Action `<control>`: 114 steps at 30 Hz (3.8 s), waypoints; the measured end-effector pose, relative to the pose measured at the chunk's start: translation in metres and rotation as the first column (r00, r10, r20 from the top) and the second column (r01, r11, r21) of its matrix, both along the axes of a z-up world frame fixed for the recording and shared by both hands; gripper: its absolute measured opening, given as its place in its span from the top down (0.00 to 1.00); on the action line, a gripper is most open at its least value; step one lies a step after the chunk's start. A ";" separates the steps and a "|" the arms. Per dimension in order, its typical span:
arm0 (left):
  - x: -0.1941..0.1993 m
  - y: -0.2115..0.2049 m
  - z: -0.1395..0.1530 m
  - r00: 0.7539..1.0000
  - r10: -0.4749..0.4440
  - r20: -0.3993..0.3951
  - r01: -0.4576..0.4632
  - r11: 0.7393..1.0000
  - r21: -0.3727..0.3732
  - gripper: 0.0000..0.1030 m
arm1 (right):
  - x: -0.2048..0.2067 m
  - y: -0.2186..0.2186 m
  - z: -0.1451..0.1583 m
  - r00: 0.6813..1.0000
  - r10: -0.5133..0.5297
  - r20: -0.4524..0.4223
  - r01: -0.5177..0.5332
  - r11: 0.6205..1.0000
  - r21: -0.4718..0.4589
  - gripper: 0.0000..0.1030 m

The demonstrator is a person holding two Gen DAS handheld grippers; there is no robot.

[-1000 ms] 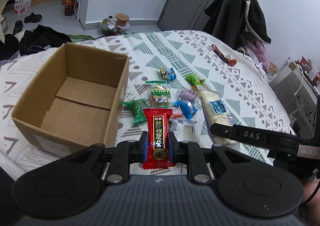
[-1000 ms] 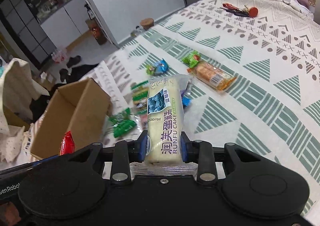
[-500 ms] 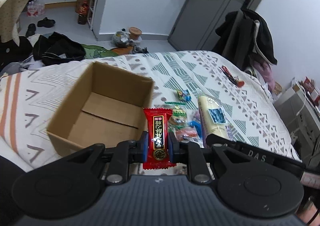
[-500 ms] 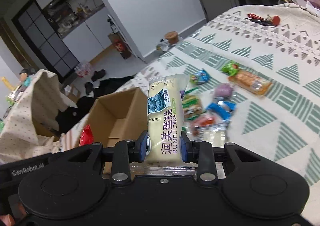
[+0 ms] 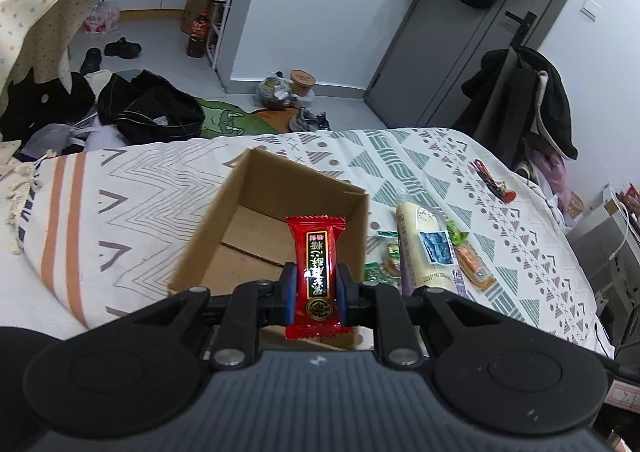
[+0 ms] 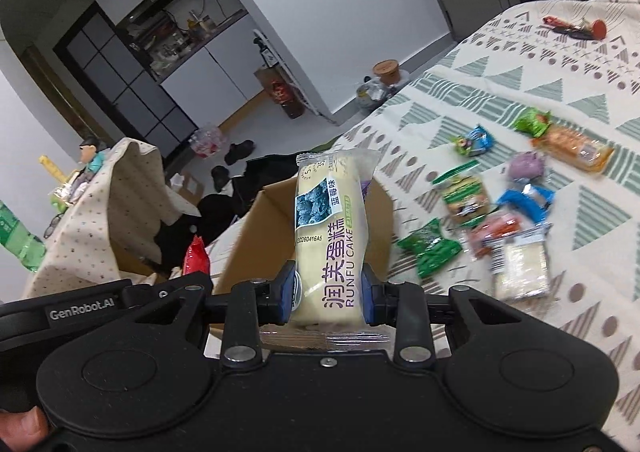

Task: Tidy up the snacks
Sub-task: 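Carry the red bar and white cake pack with both tools over the box, then open the left tool and right tool, dropping both snacks into the box, then grasp the clear wrapped snack with the left tool while the right tool grasps the white square pack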

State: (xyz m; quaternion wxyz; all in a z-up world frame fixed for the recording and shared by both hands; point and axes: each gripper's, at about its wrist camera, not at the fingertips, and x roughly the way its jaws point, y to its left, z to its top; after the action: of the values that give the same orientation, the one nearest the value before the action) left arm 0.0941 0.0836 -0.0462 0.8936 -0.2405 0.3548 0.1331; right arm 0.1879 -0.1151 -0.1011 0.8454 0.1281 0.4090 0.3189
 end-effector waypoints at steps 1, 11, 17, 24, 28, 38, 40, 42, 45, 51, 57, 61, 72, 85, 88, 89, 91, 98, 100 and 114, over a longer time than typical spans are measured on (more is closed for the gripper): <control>-0.001 0.004 -0.001 1.000 0.007 -0.002 -0.007 1.000 -0.005 0.82 | -0.001 0.003 0.000 1.000 0.003 0.000 -0.003 1.000 0.004 0.69; 0.001 0.032 -0.015 0.998 0.057 -0.017 -0.057 0.998 -0.034 0.82 | -0.002 0.025 -0.004 1.000 0.021 -0.010 -0.021 1.000 0.005 0.69; 0.008 0.043 -0.023 0.995 0.094 -0.029 -0.096 0.994 -0.057 0.81 | 0.000 0.035 -0.008 0.999 0.041 -0.018 -0.041 0.999 -0.002 0.69; 0.010 0.047 -0.022 0.990 0.127 -0.053 -0.130 0.990 -0.047 0.75 | 0.006 0.044 -0.010 0.998 0.060 -0.026 -0.060 0.998 -0.006 0.69; 0.008 0.047 -0.018 0.990 0.128 -0.051 -0.130 0.991 -0.037 0.67 | 0.004 0.050 -0.010 0.996 0.086 -0.017 -0.086 0.996 -0.001 0.61; -0.005 0.041 -0.007 0.989 0.138 -0.047 -0.138 0.990 -0.008 0.22 | -0.006 0.025 0.004 0.998 0.055 0.021 -0.055 0.998 -0.016 0.38; -0.007 0.040 -0.006 0.990 0.131 -0.054 -0.132 0.991 -0.008 0.21 | -0.008 0.020 0.006 0.999 0.044 0.030 -0.042 0.998 -0.036 0.33; -0.008 0.038 -0.005 0.989 0.131 -0.060 -0.132 0.991 -0.009 0.21 | -0.009 0.016 0.008 0.999 0.031 0.038 -0.029 0.998 -0.049 0.31; -0.011 0.035 -0.004 0.989 0.130 -0.066 -0.130 0.991 -0.004 0.20 | -0.011 0.009 0.013 0.999 0.014 0.048 -0.011 0.998 -0.068 0.25; -0.013 0.024 0.000 0.990 0.118 -0.077 -0.117 0.993 0.014 0.19 | -0.017 -0.006 0.020 0.997 -0.001 0.076 0.010 0.992 -0.123 0.18; -0.013 0.009 0.007 0.993 0.092 -0.067 -0.090 0.995 0.039 0.11 | -0.018 -0.024 0.031 0.994 -0.032 0.107 0.047 0.988 -0.145 0.10; -0.013 0.000 0.011 0.995 0.076 -0.057 -0.073 0.996 0.059 0.10 | -0.017 -0.037 0.033 0.992 -0.056 0.115 0.074 0.985 -0.158 0.10; -0.010 -0.023 0.015 0.998 0.032 -0.051 -0.027 0.996 0.086 0.01 | -0.022 -0.067 0.036 0.989 -0.072 0.130 0.097 0.976 -0.195 0.08; -0.001 -0.050 0.014 0.998 -0.013 -0.053 0.019 0.994 0.109 0.00 | -0.012 -0.101 0.037 0.987 -0.101 0.125 0.126 0.969 -0.211 0.01; 0.002 -0.058 0.015 0.998 -0.018 -0.065 0.026 0.992 0.126 0.01 | -0.007 -0.108 0.035 0.986 -0.127 0.104 0.146 0.967 -0.206 0.01; 0.003 -0.060 0.015 0.997 -0.022 -0.067 0.031 0.992 0.125 0.01 | -0.005 -0.112 0.035 0.986 -0.138 0.095 0.155 0.967 -0.204 0.01; 0.005 -0.065 0.014 0.997 -0.040 -0.064 0.047 0.992 0.115 0.01 | -0.003 -0.116 0.033 0.985 -0.149 0.085 0.164 0.965 -0.205 0.01; 0.015 -0.086 0.003 0.993 -0.106 -0.057 0.111 0.989 0.097 0.01 | 0.009 -0.127 0.022 0.983 -0.182 0.034 0.185 0.966 -0.182 0.02; 0.018 -0.092 0.000 0.992 -0.118 -0.049 0.123 0.988 0.092 0.01 | 0.014 -0.126 0.020 0.984 -0.174 0.033 0.177 0.967 -0.184 0.03; 0.053 -0.121 -0.059 0.975 -0.189 -0.116 0.184 0.982 -0.048 0.21 | 0.034 -0.121 -0.006 0.980 -0.184 -0.075 0.168 0.968 -0.186 0.16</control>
State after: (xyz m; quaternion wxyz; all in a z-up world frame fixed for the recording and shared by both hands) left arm 0.1473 -0.0378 -0.1054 0.8747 -0.2143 0.4311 0.0561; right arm 0.2223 -0.2362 -0.1075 0.8588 0.1020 0.4612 0.1985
